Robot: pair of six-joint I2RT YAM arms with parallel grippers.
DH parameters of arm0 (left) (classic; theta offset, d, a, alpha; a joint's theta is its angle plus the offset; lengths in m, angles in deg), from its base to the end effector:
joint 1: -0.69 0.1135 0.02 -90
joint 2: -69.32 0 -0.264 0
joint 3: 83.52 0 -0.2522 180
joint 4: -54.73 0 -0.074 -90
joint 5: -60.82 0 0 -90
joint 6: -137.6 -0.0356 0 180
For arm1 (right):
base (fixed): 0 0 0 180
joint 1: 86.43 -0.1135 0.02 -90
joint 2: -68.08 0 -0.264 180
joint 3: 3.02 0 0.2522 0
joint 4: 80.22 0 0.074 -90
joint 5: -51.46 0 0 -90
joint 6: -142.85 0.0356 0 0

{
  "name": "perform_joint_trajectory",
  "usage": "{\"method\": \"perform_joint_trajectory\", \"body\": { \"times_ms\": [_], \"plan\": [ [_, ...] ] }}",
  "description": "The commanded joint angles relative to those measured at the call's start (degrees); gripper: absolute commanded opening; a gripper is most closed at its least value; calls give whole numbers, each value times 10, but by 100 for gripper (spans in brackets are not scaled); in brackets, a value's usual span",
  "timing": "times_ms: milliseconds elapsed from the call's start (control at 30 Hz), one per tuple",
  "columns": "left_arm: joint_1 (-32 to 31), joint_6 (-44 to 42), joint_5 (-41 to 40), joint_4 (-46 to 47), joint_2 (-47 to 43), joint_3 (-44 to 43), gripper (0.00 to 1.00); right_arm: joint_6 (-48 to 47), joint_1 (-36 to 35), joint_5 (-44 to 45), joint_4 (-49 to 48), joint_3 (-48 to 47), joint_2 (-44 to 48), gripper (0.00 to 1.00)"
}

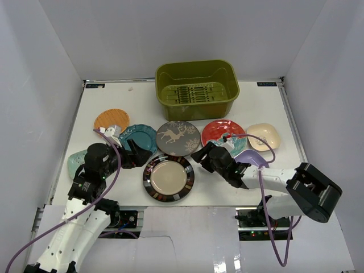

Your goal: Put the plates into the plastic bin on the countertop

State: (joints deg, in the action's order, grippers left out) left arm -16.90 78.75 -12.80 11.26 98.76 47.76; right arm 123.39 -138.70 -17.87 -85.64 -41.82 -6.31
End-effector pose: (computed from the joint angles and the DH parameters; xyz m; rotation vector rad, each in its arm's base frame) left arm 0.1178 -0.0479 0.2822 -0.0528 2.0719 -0.8215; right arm 0.1610 0.1875 0.1671 0.5736 2.1222 0.9137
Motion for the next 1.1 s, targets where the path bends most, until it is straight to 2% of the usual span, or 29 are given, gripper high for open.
{"method": "perform_joint_trajectory", "body": {
  "times_ms": [0, 267, 467, 667, 700, 800, 967, 1067],
  "plan": [
    [-6, 3, -10, 5, -6, 4, 98, 25, -4, 30, -77, -25, -30, 64],
    [-10, 3, -10, 4, 5, 3, 98, 53, -4, 63, -133, -64, -134, 60],
    [-10, 3, -8, 2, 12, 2, 98, 61, -1, 118, -159, -84, -190, 49],
    [-10, 5, -10, -2, 22, 1, 98, 74, 3, 149, -232, -56, -203, 27],
    [-10, 6, -11, -3, 25, 0, 98, 73, 3, 149, -237, -55, -201, 20],
    [-10, 19, -22, -30, 42, -10, 98, 66, 2, 141, -261, -47, -195, 8],
    [-10, 100, -78, -162, 91, -62, 98, 58, -10, 112, -227, -19, -112, 8],
    [-10, 112, -70, -212, 112, -76, 98, 38, -27, 89, -167, -15, -41, 8]
  ]
}}
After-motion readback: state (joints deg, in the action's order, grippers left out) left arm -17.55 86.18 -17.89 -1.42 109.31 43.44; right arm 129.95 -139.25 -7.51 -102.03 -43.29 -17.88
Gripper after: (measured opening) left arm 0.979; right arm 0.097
